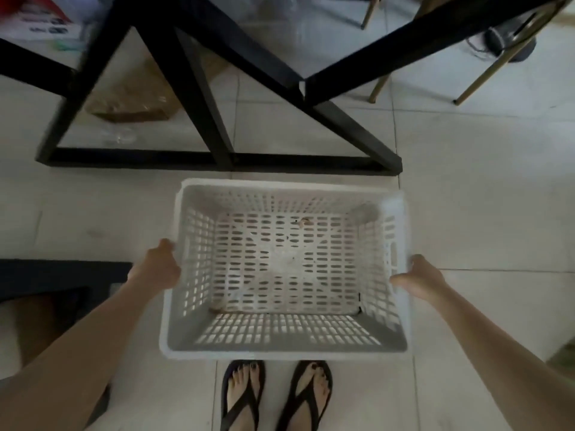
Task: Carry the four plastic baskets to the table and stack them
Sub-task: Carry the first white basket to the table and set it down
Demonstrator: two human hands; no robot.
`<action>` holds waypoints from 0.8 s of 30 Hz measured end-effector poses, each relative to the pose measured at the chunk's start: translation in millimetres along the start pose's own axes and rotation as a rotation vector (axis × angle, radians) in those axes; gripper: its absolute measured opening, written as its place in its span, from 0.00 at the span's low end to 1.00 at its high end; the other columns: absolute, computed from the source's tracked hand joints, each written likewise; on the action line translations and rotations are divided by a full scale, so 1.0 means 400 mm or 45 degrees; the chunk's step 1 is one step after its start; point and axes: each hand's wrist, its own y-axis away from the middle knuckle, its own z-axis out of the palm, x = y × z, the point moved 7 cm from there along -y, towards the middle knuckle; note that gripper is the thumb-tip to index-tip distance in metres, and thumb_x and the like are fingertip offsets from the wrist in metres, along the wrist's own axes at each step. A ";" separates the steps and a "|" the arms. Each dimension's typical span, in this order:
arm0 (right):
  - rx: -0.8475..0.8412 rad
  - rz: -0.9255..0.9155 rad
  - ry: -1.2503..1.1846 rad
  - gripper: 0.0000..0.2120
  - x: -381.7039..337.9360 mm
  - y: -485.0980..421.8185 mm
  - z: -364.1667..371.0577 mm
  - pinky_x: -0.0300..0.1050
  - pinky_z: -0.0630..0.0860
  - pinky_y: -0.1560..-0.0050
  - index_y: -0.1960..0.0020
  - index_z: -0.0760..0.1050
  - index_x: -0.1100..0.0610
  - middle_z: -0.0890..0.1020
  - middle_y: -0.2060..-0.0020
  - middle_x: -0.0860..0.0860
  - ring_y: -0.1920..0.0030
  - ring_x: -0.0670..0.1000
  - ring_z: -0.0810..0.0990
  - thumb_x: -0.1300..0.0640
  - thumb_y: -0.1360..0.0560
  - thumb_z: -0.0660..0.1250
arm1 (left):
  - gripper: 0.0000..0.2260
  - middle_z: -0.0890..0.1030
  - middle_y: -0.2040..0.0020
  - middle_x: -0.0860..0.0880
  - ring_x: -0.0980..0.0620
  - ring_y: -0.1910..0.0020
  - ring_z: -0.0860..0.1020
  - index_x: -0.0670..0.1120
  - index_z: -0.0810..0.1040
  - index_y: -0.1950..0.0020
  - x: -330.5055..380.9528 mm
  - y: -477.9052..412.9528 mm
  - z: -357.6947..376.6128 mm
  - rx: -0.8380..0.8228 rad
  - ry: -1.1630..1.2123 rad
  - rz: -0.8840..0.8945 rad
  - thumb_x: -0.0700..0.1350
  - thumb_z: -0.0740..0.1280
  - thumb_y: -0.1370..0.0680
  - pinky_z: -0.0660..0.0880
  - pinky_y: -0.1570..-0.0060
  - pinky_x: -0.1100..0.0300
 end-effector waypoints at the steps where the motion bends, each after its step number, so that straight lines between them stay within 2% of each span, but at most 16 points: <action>1: 0.001 -0.008 -0.003 0.36 0.000 -0.020 0.010 0.43 0.67 0.60 0.25 0.56 0.61 0.72 0.35 0.59 0.44 0.58 0.73 0.63 0.29 0.67 | 0.19 0.75 0.37 0.35 0.35 0.41 0.77 0.40 0.64 0.31 0.002 -0.014 0.021 -0.007 0.008 -0.014 0.37 0.59 0.22 0.76 0.44 0.47; 4: 0.027 -0.031 -0.060 0.37 -0.009 -0.063 0.028 0.42 0.67 0.63 0.24 0.54 0.58 0.70 0.32 0.60 0.46 0.58 0.73 0.65 0.29 0.66 | 0.18 0.75 0.37 0.32 0.33 0.39 0.76 0.37 0.62 0.32 0.009 -0.047 0.056 0.011 0.015 -0.034 0.35 0.58 0.22 0.75 0.41 0.44; 7: 0.060 -0.023 -0.086 0.36 -0.018 -0.075 0.030 0.42 0.67 0.58 0.24 0.54 0.57 0.69 0.31 0.59 0.48 0.56 0.72 0.65 0.27 0.65 | 0.21 0.74 0.35 0.34 0.35 0.38 0.75 0.38 0.62 0.30 0.021 -0.047 0.056 -0.020 -0.019 -0.072 0.41 0.60 0.22 0.75 0.42 0.47; 11: 0.049 -0.056 -0.028 0.37 -0.029 -0.038 0.034 0.40 0.67 0.67 0.22 0.51 0.57 0.68 0.29 0.59 0.52 0.56 0.73 0.66 0.27 0.64 | 0.24 0.75 0.35 0.38 0.38 0.39 0.76 0.40 0.61 0.28 0.027 0.004 0.047 -0.138 -0.074 -0.091 0.45 0.62 0.22 0.76 0.44 0.50; 13: 0.024 -0.099 -0.004 0.37 -0.049 -0.004 0.026 0.38 0.66 0.71 0.22 0.50 0.56 0.69 0.29 0.60 0.60 0.52 0.71 0.65 0.26 0.63 | 0.24 0.76 0.37 0.41 0.41 0.41 0.77 0.43 0.62 0.28 0.025 0.043 0.027 -0.218 -0.176 -0.081 0.48 0.61 0.22 0.76 0.43 0.49; 17: -0.002 -0.165 0.070 0.33 -0.102 0.098 -0.021 0.39 0.67 0.72 0.23 0.54 0.55 0.76 0.44 0.59 0.67 0.47 0.72 0.63 0.25 0.63 | 0.21 0.75 0.36 0.45 0.45 0.39 0.76 0.46 0.66 0.30 0.028 0.121 -0.061 -0.294 -0.303 -0.022 0.51 0.59 0.22 0.74 0.40 0.51; 18: -0.006 -0.197 0.105 0.31 -0.119 0.132 -0.035 0.39 0.67 0.71 0.24 0.56 0.56 0.76 0.43 0.58 0.67 0.46 0.72 0.62 0.25 0.63 | 0.20 0.75 0.36 0.46 0.45 0.39 0.76 0.46 0.67 0.31 0.028 0.143 -0.090 -0.291 -0.310 -0.013 0.51 0.58 0.21 0.74 0.40 0.51; 20: -0.026 -0.266 0.182 0.29 -0.156 0.217 -0.067 0.39 0.67 0.70 0.25 0.58 0.57 0.73 0.37 0.59 0.63 0.48 0.74 0.59 0.24 0.63 | 0.18 0.76 0.37 0.46 0.45 0.40 0.75 0.45 0.70 0.34 0.028 0.197 -0.154 -0.279 -0.325 0.017 0.51 0.57 0.21 0.73 0.38 0.50; 22: -0.046 -0.331 0.248 0.28 -0.198 0.329 -0.109 0.41 0.70 0.62 0.26 0.60 0.57 0.70 0.33 0.59 0.53 0.52 0.75 0.57 0.24 0.62 | 0.18 0.76 0.37 0.46 0.46 0.40 0.76 0.45 0.71 0.34 0.022 0.265 -0.223 -0.261 -0.319 0.037 0.51 0.57 0.21 0.73 0.37 0.49; 24: -0.028 -0.410 0.301 0.24 -0.238 0.462 -0.160 0.44 0.72 0.52 0.28 0.63 0.58 0.71 0.34 0.58 0.47 0.54 0.74 0.56 0.23 0.61 | 0.20 0.75 0.35 0.45 0.45 0.39 0.75 0.44 0.70 0.32 0.016 0.357 -0.304 -0.217 -0.300 0.060 0.50 0.57 0.22 0.73 0.37 0.49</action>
